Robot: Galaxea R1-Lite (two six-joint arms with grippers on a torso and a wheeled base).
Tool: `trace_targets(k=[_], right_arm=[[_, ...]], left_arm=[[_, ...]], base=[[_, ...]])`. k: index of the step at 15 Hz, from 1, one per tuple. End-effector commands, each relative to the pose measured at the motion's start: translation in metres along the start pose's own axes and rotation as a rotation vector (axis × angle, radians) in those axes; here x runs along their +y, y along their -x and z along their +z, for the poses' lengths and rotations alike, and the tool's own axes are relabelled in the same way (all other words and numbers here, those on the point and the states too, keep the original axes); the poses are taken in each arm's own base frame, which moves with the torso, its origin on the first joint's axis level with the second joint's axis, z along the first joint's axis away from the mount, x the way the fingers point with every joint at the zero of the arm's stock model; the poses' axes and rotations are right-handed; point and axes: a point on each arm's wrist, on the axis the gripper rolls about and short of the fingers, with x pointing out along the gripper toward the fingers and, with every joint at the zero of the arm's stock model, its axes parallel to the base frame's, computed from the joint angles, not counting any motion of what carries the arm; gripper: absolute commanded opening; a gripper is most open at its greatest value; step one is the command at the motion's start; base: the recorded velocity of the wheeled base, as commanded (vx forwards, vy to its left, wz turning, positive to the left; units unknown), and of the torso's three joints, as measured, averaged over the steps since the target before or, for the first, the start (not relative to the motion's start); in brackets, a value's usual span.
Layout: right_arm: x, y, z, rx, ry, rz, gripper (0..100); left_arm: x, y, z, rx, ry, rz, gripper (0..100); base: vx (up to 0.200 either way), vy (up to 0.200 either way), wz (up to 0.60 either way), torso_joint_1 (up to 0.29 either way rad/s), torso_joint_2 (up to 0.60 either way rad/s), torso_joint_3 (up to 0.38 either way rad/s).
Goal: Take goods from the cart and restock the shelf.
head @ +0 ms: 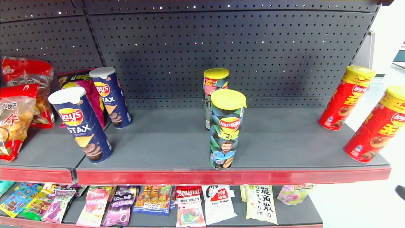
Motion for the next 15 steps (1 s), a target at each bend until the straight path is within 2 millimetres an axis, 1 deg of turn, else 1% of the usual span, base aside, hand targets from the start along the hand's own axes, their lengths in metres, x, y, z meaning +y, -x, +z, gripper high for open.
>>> trace_targets(k=[1, 2, 3, 4, 5, 6, 7, 8, 9, 10, 12, 15], right_arm=[[0.001, -0.064, -0.008, 0.277, -0.014, 0.129, 100], [0.005, -0.075, -0.009, 0.307, -0.017, 0.165, 100], [0.006, -0.095, -0.010, 0.348, -0.043, 0.174, 100], [0.007, -0.110, -0.011, 0.374, -0.052, 0.177, 100], [0.013, -0.122, -0.013, 0.398, -0.042, 0.211, 100], [0.016, -0.126, -0.012, 0.402, -0.038, 0.226, 100], [0.020, -0.149, -0.014, 0.422, -0.034, 0.228, 100], [0.021, -0.165, -0.015, 0.424, -0.025, 0.200, 100], [0.021, -0.172, -0.017, 0.425, -0.016, 0.173, 100], [0.028, -0.188, -0.018, 0.419, 0.007, 0.134, 100], [0.029, -0.203, -0.022, 0.446, 0.006, 0.112, 100], [0.031, -0.214, -0.028, 0.475, 0.018, 0.105, 100]], left_arm=[[0.000, 0.000, 0.000, 0.000, 0.000, 0.000, 100], [0.000, 0.000, 0.000, 0.000, 0.000, -0.001, 100], [0.000, 0.000, 0.000, -0.002, 0.000, 0.000, 100], [0.000, 0.000, 0.000, 0.000, 0.000, -0.001, 100], [0.000, 0.000, 0.000, 0.000, 0.000, 0.000, 100], [0.000, 0.000, 0.000, -0.002, 0.000, 0.000, 100], [0.000, 0.000, 0.000, 0.000, 0.000, 0.000, 100], [0.000, 0.000, 0.000, -0.002, 0.000, 0.000, 100], [0.000, 0.000, 0.000, 0.000, 0.000, 0.000, 100], [0.000, 0.000, 0.000, 0.000, 0.000, 0.000, 100], [0.000, 0.000, 0.000, 0.000, 0.000, -0.001, 100], [0.000, 0.000, 0.000, 0.000, 0.000, 0.000, 100]], base=[[0.000, 0.000, 0.00, 0.000, 0.00, 0.000], [0.000, 0.000, 0.00, 0.000, 0.00, 0.000], [0.000, 0.000, 0.00, 0.000, 0.00, 0.000], [0.000, 0.000, 0.00, 0.000, 0.00, 0.000], [0.000, 0.000, 0.00, 0.000, 0.00, 0.000], [0.000, 0.000, 0.00, 0.000, 0.00, 0.000], [0.000, 0.000, 0.00, 0.000, 0.00, 0.000], [0.000, 0.000, 0.00, 0.000, 0.00, 0.000], [0.000, 0.000, 0.00, 0.000, 0.00, 0.000], [0.000, 0.000, 0.00, 0.000, 0.00, 0.000], [0.000, 0.000, 0.00, 0.000, 0.00, 0.000], [0.000, 0.000, 0.00, 0.000, 0.00, 0.000]])
